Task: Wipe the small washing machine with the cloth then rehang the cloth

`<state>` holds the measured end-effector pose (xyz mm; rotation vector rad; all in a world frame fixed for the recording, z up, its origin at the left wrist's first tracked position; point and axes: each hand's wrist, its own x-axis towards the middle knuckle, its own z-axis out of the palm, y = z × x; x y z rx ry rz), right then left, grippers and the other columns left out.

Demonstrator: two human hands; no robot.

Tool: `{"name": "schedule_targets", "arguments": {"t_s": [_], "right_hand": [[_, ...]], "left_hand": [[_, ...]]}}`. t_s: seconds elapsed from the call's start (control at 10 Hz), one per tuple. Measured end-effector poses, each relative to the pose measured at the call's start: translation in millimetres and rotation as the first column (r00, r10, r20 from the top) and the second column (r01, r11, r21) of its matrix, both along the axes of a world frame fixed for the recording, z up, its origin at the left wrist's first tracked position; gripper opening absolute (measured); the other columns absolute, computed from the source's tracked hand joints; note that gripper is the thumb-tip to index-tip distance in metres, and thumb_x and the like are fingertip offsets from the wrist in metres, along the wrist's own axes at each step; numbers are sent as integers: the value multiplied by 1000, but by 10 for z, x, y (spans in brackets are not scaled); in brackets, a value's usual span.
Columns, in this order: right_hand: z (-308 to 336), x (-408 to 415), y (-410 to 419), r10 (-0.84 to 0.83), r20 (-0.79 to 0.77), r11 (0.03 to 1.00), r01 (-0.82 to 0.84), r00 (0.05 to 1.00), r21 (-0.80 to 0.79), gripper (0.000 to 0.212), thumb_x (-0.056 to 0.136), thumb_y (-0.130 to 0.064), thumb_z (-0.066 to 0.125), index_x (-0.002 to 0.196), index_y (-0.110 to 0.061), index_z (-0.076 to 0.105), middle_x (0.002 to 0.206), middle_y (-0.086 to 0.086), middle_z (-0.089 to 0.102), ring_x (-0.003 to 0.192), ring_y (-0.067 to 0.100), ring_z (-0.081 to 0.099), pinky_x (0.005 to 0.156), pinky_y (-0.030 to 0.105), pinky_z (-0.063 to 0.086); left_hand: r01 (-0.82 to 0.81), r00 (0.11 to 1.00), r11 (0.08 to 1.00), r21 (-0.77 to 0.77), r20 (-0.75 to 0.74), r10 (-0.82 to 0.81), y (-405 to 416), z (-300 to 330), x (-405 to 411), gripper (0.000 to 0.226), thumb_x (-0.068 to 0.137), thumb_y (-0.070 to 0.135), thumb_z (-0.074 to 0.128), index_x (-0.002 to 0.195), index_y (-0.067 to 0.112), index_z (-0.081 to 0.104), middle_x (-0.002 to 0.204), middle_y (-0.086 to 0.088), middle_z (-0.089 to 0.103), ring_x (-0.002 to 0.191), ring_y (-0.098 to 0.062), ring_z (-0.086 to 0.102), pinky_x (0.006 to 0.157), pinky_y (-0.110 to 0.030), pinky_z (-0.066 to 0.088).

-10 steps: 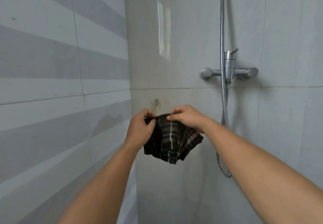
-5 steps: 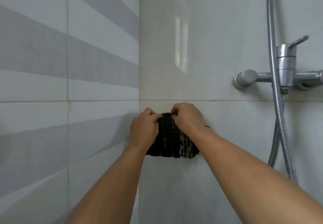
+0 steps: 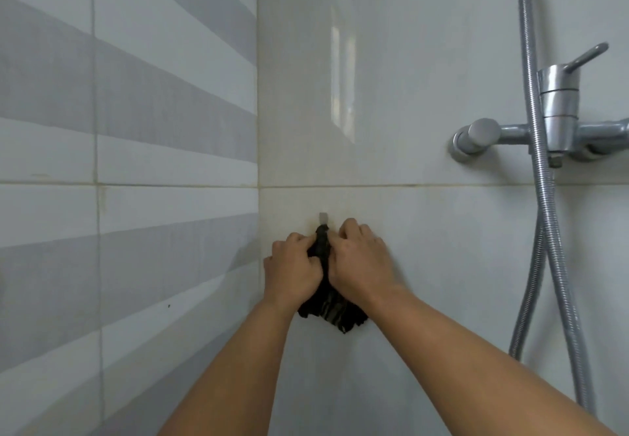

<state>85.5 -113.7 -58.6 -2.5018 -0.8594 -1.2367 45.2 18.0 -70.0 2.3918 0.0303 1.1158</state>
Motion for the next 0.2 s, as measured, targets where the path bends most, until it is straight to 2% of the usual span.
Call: {"name": "schedule_targets", "arguments": {"t_s": [0.1,0.2], "right_hand": [[-31,-124,-17,-15,-150,1000,12,989,-19,54,96,-27,40,150,-22,40,134,4,50,116,28,48,91,44,42],[-78,-268,-51,29,-214,1000,-28,976,8,65,97,-30,35,160,-25,21,144,1,47,124,27,45,97,48,39]], "left_hand": [[320,929,753,-575,37,-367,-127,128,-240,37,93,17,49,98,40,77,93,8,79,88,-11,73,82,-32,59],[356,909,654,-668,84,-408,-163,49,-418,36,100,16,47,113,41,68,103,17,73,96,-3,69,82,-20,53]]}}
